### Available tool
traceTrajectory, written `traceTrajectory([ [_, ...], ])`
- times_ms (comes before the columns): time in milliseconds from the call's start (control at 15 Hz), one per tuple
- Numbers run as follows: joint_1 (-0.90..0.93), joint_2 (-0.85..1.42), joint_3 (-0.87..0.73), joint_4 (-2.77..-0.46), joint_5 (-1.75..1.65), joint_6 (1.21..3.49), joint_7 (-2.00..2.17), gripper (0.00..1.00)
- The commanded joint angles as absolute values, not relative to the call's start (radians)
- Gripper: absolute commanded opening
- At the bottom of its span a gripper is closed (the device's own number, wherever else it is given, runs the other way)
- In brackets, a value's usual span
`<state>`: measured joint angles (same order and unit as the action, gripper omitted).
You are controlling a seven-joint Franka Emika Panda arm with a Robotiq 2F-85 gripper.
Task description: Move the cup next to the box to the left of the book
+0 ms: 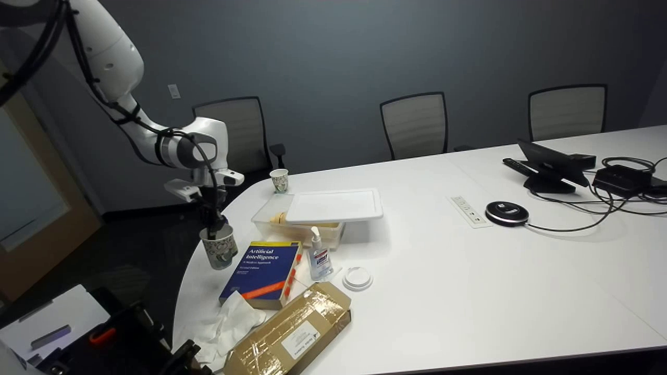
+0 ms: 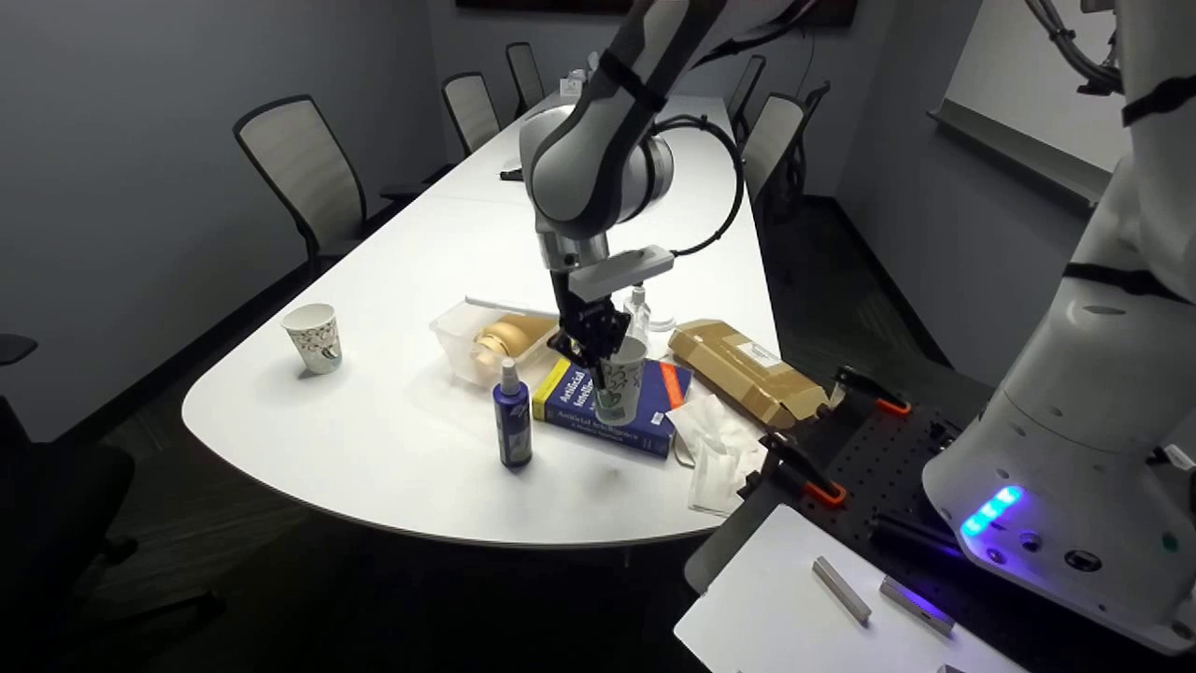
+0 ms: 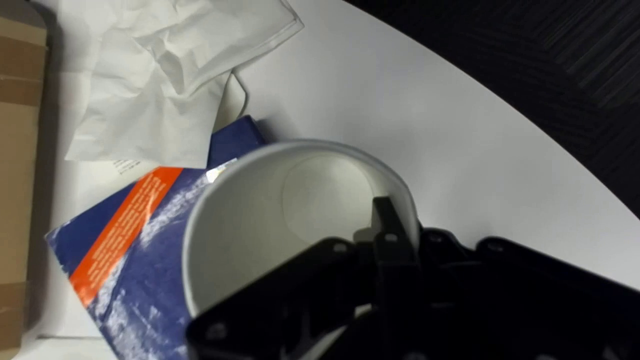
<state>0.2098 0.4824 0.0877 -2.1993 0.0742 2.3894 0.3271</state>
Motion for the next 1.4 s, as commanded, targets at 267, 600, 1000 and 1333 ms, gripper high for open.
traceTrajectory([
  [267,0.346,0.465,0.069,-2.368,0.014,2.636,0.458,0.01],
  [600,0.423,0.509,0.026,-2.356,-0.052,2.701,0.507,0.01],
  [1000,0.491,0.574,-0.039,-2.327,-0.12,2.733,0.549,0.01],
  [1333,0.499,0.614,-0.049,-2.319,-0.105,2.793,0.53,0.01],
])
